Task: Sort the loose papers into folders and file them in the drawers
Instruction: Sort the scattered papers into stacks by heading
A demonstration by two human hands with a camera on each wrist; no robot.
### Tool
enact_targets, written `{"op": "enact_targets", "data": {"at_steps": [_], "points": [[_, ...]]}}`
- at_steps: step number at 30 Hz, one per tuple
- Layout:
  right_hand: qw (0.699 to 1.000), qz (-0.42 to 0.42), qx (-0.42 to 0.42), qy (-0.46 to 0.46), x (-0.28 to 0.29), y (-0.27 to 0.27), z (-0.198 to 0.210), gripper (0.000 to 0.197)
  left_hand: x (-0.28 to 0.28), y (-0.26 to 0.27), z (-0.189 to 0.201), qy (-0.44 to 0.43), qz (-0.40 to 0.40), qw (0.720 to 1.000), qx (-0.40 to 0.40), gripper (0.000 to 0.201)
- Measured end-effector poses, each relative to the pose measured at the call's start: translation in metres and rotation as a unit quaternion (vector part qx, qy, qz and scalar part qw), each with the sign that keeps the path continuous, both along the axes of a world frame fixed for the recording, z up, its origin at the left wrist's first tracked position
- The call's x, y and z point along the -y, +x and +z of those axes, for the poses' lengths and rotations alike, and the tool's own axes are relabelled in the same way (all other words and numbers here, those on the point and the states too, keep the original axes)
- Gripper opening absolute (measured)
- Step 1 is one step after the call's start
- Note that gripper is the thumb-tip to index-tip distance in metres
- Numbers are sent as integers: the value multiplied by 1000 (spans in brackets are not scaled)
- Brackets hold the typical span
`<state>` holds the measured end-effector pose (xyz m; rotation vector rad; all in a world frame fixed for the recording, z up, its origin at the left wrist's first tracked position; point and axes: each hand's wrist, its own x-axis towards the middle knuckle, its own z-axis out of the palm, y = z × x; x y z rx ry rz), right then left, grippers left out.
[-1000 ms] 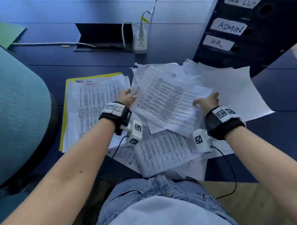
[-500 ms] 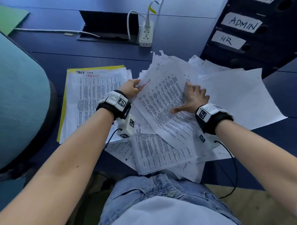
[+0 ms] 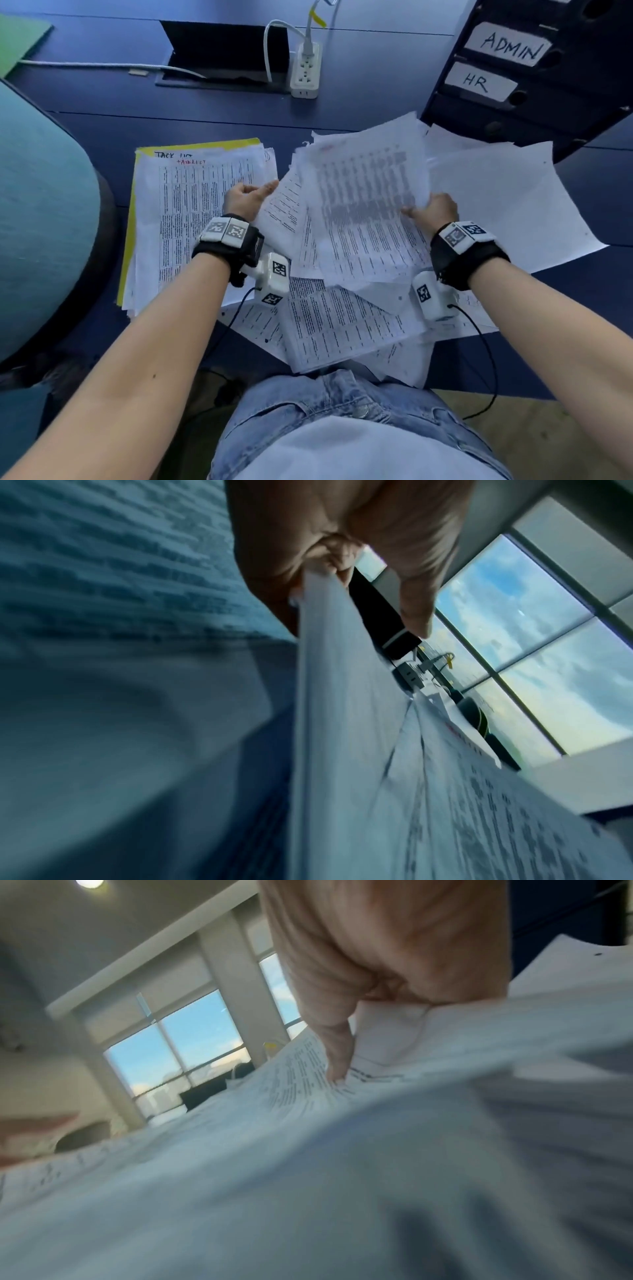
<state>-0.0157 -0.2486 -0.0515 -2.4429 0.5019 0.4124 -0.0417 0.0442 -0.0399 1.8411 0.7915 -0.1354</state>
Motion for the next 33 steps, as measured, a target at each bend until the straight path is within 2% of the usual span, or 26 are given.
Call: {"op": "enact_targets", "data": {"at_steps": [3, 5, 6, 7, 9, 10, 12, 14, 16, 19, 21, 23, 25, 28, 30, 32, 33], "points": [[995, -97, 18, 7, 5, 2, -4, 63, 1, -5, -1, -6, 93, 994, 56, 33], [991, -127, 29, 18, 4, 5, -4, 58, 6, -9, 0, -3, 92, 993, 76, 36], [991, -127, 31, 25, 1, 4, -1, 52, 9, -10, 1, -9, 35, 998, 59, 32], [991, -124, 28, 33, 0, 5, -2, 52, 13, -13, 7, -15, -60, 998, 11, 24], [991, -122, 15, 51, -3, 6, -3, 57, 18, -16, 15, -56, -227, 969, -83, 24], [990, -124, 15, 62, -4, 6, -3, 61, 18, -15, 17, -95, -260, 955, -102, 25], [987, -132, 20, 95, -4, 7, -1, 62, 19, -15, 25, -135, -267, 949, -103, 29], [984, -116, 27, 132, -4, 9, -1, 50, 16, -13, 29, -104, -256, 955, -110, 26], [980, -120, 59, 149, -2, 12, 1, 33, 10, -10, 31, -35, -236, 965, -106, 26], [967, -175, 108, 153, 12, 18, 8, 23, -7, -4, 32, 30, -131, 990, -51, 31], [953, -219, 124, 170, 24, 20, 14, 15, -29, 0, 28, 86, -55, 995, -19, 31], [935, -256, 113, 217, 31, 19, 17, 27, -48, 2, 26, 124, 19, 992, -8, 31], [916, -291, 82, 262, 31, 15, 15, 28, -59, 2, 23, 145, 84, 986, 12, 34], [851, -346, 25, 394, 17, 12, 5, 3, -58, -1, 20, 119, 127, 983, 61, 37], [836, -327, -12, 440, -4, 5, 9, 17, -46, -8, 17, 43, 134, 984, 107, 45], [796, -307, -29, 520, -33, -3, 19, 34, -32, -15, 16, -43, 146, 977, 150, 54], [796, -290, -33, 531, -51, -8, 28, 35, -23, -18, 19, -76, 140, 975, 152, 55]]}}
